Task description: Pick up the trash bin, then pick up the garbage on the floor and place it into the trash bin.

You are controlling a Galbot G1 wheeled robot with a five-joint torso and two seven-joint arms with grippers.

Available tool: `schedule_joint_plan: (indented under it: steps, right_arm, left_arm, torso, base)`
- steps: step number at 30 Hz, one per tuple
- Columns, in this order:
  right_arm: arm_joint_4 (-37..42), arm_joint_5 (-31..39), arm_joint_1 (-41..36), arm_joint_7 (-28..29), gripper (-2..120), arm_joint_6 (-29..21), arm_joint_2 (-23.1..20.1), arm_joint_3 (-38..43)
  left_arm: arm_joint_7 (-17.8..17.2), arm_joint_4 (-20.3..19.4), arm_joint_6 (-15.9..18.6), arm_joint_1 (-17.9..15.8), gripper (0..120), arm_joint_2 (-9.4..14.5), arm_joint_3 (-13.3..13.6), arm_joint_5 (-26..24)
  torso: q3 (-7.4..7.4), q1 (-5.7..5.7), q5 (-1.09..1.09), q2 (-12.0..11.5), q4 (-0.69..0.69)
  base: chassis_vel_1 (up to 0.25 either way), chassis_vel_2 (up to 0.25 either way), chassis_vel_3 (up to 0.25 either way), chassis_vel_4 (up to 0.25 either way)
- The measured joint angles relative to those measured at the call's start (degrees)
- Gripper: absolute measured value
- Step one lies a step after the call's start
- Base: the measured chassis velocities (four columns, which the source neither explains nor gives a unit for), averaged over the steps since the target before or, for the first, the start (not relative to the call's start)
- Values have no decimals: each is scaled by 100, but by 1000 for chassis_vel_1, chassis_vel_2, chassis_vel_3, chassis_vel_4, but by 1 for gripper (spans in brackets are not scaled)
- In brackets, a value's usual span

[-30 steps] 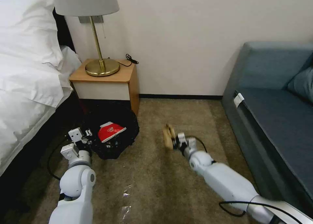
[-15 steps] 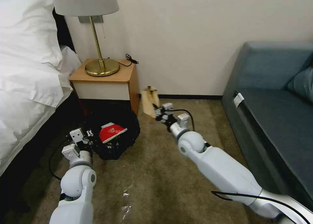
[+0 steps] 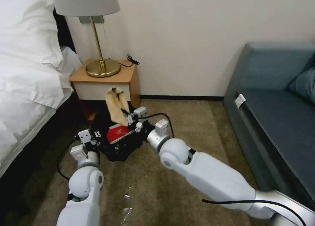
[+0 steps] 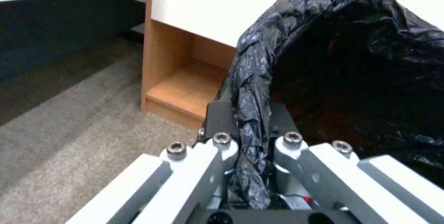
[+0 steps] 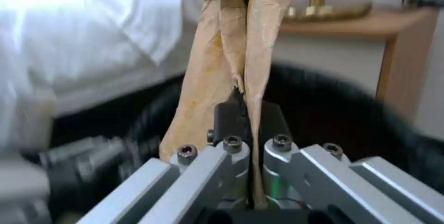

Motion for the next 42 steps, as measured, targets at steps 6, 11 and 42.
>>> schedule_joint_plan:
  steps: [6, 11, 42]
  right_arm:
    - [-250, -219, -91, -12, 17, 80, -21, -80]
    - [-248, -211, -98, -15, 30, 81, -32, -41]
    - [1684, -356, -3624, -599, 100, 136, -1429, 5740]
  left_arm:
    - [-4, -4, 0, -36, 4, 2, -9, -5]
    - [-5, 11, 0, -61, 4, -1, 11, -5]
    - [-390, 1252, 47, -782, 4, 2, -356, -1475]
  torso:
    - [0, 0, 0, 0, -1]
    - [0, 0, 0, 0, 0]
    - [-1, 0, 2, 0, -2]
  base:
    - [0, 0, 0, 0]
    - [0, 0, 0, 0]
    - [0, 0, 0, 0]
